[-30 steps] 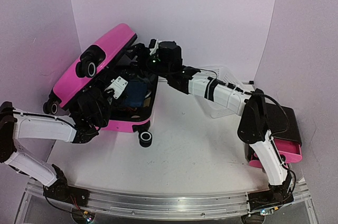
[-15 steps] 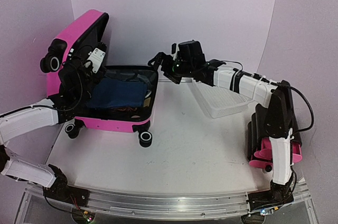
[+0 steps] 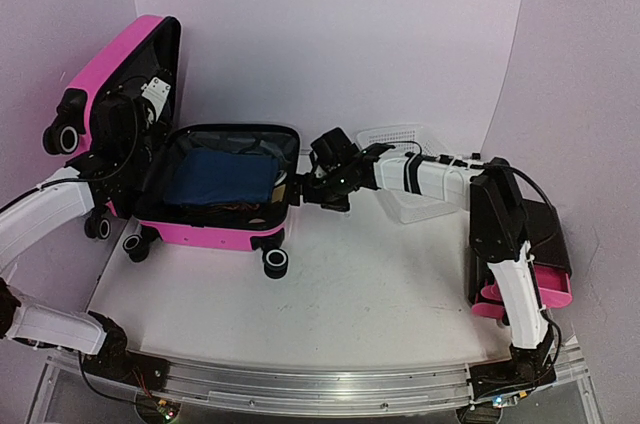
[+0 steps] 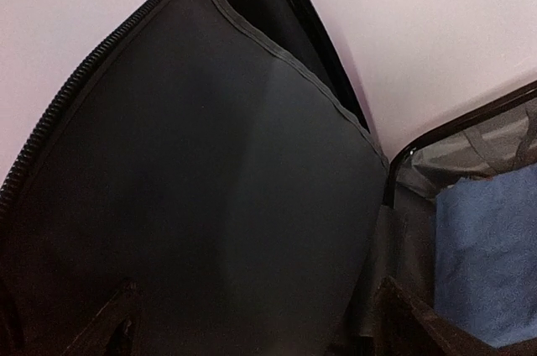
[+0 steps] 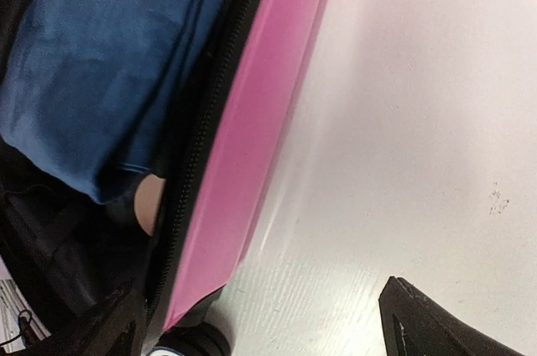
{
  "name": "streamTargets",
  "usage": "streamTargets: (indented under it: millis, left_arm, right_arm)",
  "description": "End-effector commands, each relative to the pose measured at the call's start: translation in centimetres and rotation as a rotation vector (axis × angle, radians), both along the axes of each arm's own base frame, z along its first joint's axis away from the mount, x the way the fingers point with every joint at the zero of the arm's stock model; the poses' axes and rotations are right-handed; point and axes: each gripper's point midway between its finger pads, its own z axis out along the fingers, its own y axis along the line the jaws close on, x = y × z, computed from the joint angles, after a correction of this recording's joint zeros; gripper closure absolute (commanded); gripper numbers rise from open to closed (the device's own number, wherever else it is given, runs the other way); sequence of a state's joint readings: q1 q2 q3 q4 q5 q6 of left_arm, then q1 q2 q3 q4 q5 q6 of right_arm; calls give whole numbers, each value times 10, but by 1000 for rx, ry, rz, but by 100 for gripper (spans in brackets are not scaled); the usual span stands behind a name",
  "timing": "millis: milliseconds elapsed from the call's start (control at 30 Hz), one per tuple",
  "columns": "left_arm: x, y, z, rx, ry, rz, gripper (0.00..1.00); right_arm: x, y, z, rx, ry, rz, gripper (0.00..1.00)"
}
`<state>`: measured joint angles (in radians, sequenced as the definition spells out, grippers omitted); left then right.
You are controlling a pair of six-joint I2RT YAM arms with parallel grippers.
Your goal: Open, take out, and arrange the luggage
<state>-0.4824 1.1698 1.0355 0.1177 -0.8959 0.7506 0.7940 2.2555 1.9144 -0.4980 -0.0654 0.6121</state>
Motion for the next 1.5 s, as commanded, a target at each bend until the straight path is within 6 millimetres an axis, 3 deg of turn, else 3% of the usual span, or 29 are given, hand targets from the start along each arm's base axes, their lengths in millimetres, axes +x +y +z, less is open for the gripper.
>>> streamTargets:
  millis: [0,133,433,567,700,867,1000,1167,1333,1467]
  left_arm:
    - [-7,19,39,-35,-37,61,5]
    - [-5,30,54,9,-17,118,5]
    - [2,57,83,72,-2,199,3]
    - [5,73,87,93,15,246,1]
    - [7,74,98,88,7,244,1]
    - [17,64,86,41,83,179,1]
    - [23,52,69,-11,132,103,1]
    - [29,28,49,-115,208,-22,0]
    - [31,11,36,-232,256,-98,1]
    - [25,-19,31,-384,286,-262,0]
  right_arm:
    - [7,10,3,-11,-31,-3,2]
    - [8,13,-4,-32,-38,-18,11]
    - [6,26,-14,-38,-39,-14,21]
    - [6,23,-21,-63,-38,-11,27]
    - [5,14,-30,-130,-44,0,29]
    - [6,3,-43,-205,-59,7,37]
    - [6,-12,-50,-279,-59,-16,49]
    - [1,-44,-61,-379,-45,-58,55]
    - [-10,-61,-68,-406,-10,-61,61]
    - [-20,-67,-65,-406,6,-49,63]
